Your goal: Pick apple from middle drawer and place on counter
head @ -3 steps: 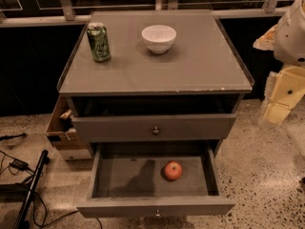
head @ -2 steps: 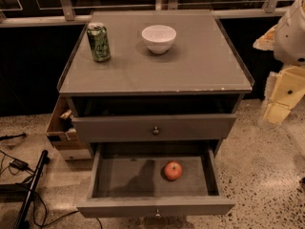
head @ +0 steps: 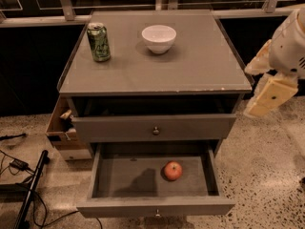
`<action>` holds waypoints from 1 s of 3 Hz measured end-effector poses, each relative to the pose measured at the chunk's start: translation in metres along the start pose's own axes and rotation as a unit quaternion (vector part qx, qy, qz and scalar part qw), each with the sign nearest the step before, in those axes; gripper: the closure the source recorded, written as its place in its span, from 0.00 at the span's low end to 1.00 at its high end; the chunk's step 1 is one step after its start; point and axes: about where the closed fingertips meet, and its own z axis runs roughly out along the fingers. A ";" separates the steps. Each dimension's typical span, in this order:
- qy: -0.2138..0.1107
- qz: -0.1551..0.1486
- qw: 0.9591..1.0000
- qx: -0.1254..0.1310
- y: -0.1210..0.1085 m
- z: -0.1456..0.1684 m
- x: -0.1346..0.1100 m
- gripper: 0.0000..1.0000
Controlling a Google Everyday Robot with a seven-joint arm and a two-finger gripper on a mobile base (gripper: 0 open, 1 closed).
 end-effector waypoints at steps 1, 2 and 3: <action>-0.041 0.015 0.999 -0.007 0.012 0.052 -0.004 0.59; -0.090 0.056 0.994 -0.034 0.033 0.148 -0.007 0.90; -0.111 0.101 0.987 -0.050 0.051 0.223 0.002 1.00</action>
Offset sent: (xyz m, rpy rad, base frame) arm 0.0553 0.0631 -0.2049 0.3298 -0.0476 -0.0700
